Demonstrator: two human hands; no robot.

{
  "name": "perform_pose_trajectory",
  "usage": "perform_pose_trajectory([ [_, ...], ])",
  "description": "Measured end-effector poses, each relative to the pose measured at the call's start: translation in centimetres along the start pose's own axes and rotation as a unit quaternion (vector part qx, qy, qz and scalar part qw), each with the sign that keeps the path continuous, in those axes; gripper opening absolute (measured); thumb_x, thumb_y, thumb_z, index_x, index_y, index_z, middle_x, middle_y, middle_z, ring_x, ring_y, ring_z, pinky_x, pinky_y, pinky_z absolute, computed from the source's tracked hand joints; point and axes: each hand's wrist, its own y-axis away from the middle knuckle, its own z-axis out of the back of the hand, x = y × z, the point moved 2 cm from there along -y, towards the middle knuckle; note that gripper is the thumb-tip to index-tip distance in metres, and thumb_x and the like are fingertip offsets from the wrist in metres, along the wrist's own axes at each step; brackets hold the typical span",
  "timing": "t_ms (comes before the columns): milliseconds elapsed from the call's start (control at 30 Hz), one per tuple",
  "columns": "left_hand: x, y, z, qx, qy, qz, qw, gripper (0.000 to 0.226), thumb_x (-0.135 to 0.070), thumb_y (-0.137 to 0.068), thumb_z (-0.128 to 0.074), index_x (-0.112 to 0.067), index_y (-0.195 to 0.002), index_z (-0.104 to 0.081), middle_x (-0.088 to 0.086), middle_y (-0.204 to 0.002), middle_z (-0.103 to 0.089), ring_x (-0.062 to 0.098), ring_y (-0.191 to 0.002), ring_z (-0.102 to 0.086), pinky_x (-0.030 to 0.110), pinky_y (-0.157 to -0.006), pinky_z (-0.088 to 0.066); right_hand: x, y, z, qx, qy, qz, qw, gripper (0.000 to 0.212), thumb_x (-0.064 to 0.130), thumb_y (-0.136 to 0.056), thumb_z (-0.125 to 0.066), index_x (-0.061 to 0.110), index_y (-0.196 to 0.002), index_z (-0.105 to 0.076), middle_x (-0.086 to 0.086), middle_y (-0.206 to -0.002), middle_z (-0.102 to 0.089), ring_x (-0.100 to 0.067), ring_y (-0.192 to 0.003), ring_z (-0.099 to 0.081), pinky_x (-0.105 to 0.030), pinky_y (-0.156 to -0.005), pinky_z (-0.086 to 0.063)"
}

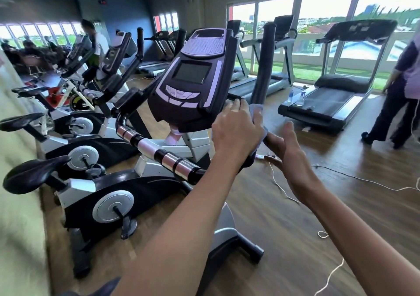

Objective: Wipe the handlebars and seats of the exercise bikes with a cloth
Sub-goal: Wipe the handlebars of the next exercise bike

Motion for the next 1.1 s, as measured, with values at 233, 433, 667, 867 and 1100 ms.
perform_pose_trajectory([
  [233,1.8,4.8,-0.6,-0.029,-0.009,-0.009,1.000,0.072,-0.050,-0.101,-0.022,-0.006,-0.151,-0.048,0.010,-0.157,-0.046,0.021,-0.152,-0.034,0.036,-0.122,-0.027,-0.1,-0.1,0.1,0.004,-0.023,-0.006,1.000,0.075,0.067,-0.103,-0.013,0.024,-0.148,-0.054,0.018,-0.148,-0.054,0.007,-0.136,-0.046,-0.038,-0.119,-0.035],
  [433,0.7,-0.7,0.3,0.009,-0.024,0.019,0.999,0.052,-0.047,-0.107,-0.033,-0.009,-0.127,-0.062,0.010,-0.132,-0.064,0.030,-0.124,-0.058,0.042,-0.094,-0.044,-0.3,-0.1,0.0,0.011,-0.028,-0.006,1.000,0.081,0.076,-0.097,-0.013,0.026,-0.148,-0.053,0.018,-0.150,-0.052,0.005,-0.140,-0.042,-0.043,-0.121,-0.032],
  [667,0.7,-1.2,0.6,-0.008,-0.037,-0.031,0.999,0.047,-0.046,-0.105,-0.040,-0.009,-0.118,-0.067,0.010,-0.118,-0.068,0.031,-0.113,-0.060,0.042,-0.088,-0.044,0.5,0.6,-0.6,-0.035,-0.032,-0.018,0.999,0.066,0.066,-0.102,-0.009,0.039,-0.134,-0.060,0.021,-0.141,-0.057,0.003,-0.136,-0.047,-0.044,-0.120,-0.034],
  [867,3.3,6.0,-1.1,-0.096,-0.027,-0.084,0.991,0.062,-0.047,-0.101,-0.036,-0.002,-0.133,-0.064,0.015,-0.134,-0.066,0.034,-0.132,-0.056,0.046,-0.107,-0.046,0.9,0.7,-1.5,-0.068,-0.030,-0.022,0.997,0.075,0.066,-0.103,-0.010,0.025,-0.143,-0.059,0.013,-0.145,-0.058,0.004,-0.133,-0.051,-0.042,-0.119,-0.036],
  [1100,1.9,0.0,0.6,-0.011,-0.010,-0.071,0.997,0.050,-0.048,-0.104,-0.038,-0.011,-0.126,-0.064,0.008,-0.128,-0.065,0.029,-0.119,-0.058,0.042,-0.089,-0.046,0.9,1.5,-2.7,-0.083,-0.020,-0.021,0.996,0.066,0.062,-0.105,-0.008,0.035,-0.145,-0.053,0.018,-0.145,-0.056,-0.005,-0.135,-0.050,-0.044,-0.117,-0.037],
])
